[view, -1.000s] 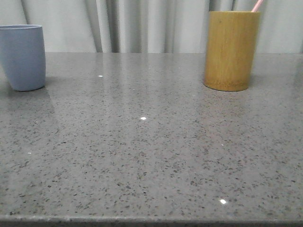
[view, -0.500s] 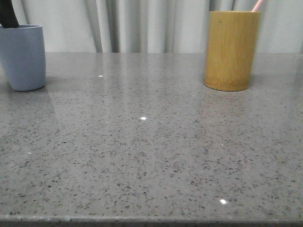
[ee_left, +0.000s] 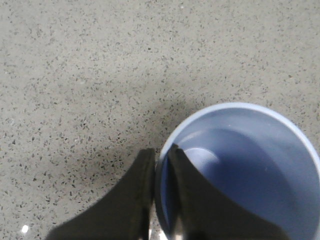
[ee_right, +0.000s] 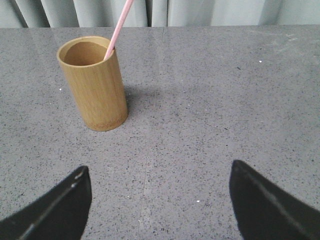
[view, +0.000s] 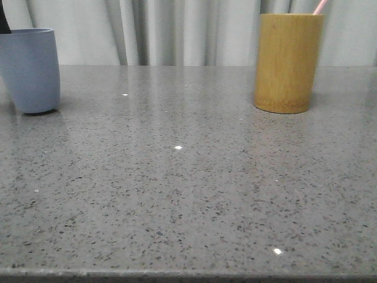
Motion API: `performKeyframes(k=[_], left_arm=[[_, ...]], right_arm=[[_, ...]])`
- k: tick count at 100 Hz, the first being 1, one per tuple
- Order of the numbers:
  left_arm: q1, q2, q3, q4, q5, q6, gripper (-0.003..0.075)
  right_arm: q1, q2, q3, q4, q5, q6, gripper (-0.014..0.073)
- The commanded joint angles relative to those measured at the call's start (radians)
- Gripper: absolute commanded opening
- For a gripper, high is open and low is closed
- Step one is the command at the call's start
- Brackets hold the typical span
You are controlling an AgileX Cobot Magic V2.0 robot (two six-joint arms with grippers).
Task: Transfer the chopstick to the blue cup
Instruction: 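Lift the blue cup and carry it toward the table centre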
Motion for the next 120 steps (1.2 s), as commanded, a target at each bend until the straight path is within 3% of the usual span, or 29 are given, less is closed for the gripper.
performKeyframes(k=[1, 21, 73, 120], left_arm=[[0.001, -0.037, -0.060, -0.036, -0.018, -0.002, -0.0019], [-0.053, -0.037, -0.145, -0.074, 0.041, 0.037, -0.0019], [-0.287, 0.098, -0.284, -0.083, 0.033, 0.026, -0.0019], [-0.339, 0.199, -0.334, -0.090, 0.059, 0.026, -0.0019]], right_arm=[[-0.005, 0.015, -0.032, 0.003, -0.081, -0.002, 0.0571], [-0.005, 0.015, -0.032, 0.003, -0.081, -0.002, 0.0571], [-0.005, 0.015, -0.032, 0.003, -0.081, -0.002, 0.0571], [-0.005, 0.015, -0.032, 0.003, -0.081, -0.002, 0.0571]])
